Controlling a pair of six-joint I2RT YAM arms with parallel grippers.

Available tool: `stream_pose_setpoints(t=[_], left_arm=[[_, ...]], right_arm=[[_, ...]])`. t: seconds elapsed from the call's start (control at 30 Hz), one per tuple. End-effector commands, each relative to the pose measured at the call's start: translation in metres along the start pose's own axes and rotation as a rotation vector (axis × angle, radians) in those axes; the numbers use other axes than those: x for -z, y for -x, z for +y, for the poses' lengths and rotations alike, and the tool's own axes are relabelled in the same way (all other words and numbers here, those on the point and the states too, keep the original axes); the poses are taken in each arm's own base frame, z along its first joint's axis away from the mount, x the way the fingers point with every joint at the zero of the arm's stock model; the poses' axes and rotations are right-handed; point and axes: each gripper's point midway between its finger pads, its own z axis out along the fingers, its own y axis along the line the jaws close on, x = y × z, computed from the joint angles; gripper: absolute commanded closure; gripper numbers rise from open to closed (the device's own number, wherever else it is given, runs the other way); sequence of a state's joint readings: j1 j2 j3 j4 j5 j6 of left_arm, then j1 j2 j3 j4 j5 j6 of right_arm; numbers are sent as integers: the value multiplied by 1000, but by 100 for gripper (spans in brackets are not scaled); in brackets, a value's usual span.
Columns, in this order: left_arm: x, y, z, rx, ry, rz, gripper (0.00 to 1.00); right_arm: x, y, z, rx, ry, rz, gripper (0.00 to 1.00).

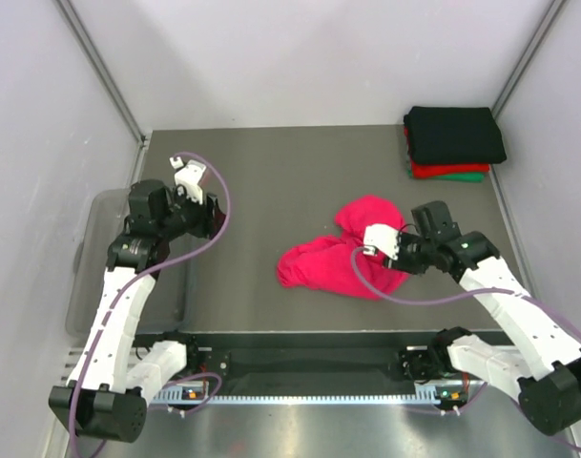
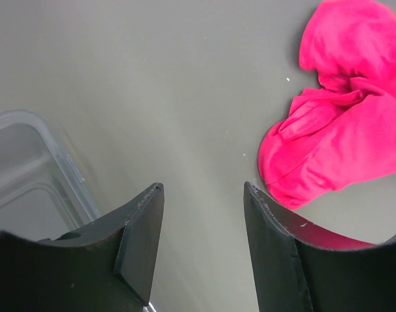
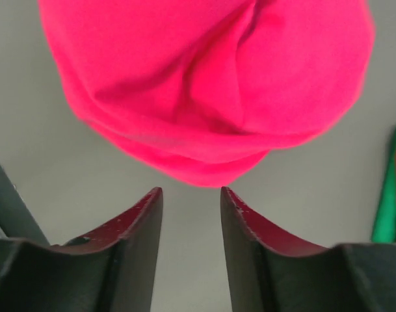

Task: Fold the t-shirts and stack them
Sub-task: Flatten the tshirt out

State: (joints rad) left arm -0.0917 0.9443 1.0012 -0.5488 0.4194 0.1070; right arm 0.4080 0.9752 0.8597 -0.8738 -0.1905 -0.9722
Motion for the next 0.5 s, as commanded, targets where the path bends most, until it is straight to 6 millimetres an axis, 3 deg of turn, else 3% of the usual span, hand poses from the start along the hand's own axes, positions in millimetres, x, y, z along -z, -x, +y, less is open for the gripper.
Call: stream_pose_setpoints(t=[0.0,0.03,0.1,0.13,0.2,0.23,0.33,0.37,0.43,0.47], left_arm=[[6,14,-4,-19,-16,-72,43],[5,15,-4,-19,-14,-82,43],[5,9,-5,-14,-14,-79,43],[5,7,-3,-16,-7,-75,43],[7,1,-3,-19,1,-59,42],[10,1,-1,-33,14,-62,42],[16,-4,-2,-44,22,-47,42],[16,-6,-1,-47,26,-44,42],[17,-7,0,-48,30,-42,42],[16,-10,0,-49,33,-39,42]], right_arm=[[45,63,-57,35,-195,-212,58],[35,69,-62,8,-155,-214,57],[39,99,-80,-28,-134,-292,57],[19,101,-83,-58,-79,-276,57],[8,121,-101,-91,-75,-314,57],[-14,120,-106,-115,-44,-289,57],[-43,126,-128,-147,-40,-265,58],[-66,126,-136,-168,-10,-236,59],[-101,116,-133,-211,60,-174,60],[-104,119,-139,-225,60,-177,60]])
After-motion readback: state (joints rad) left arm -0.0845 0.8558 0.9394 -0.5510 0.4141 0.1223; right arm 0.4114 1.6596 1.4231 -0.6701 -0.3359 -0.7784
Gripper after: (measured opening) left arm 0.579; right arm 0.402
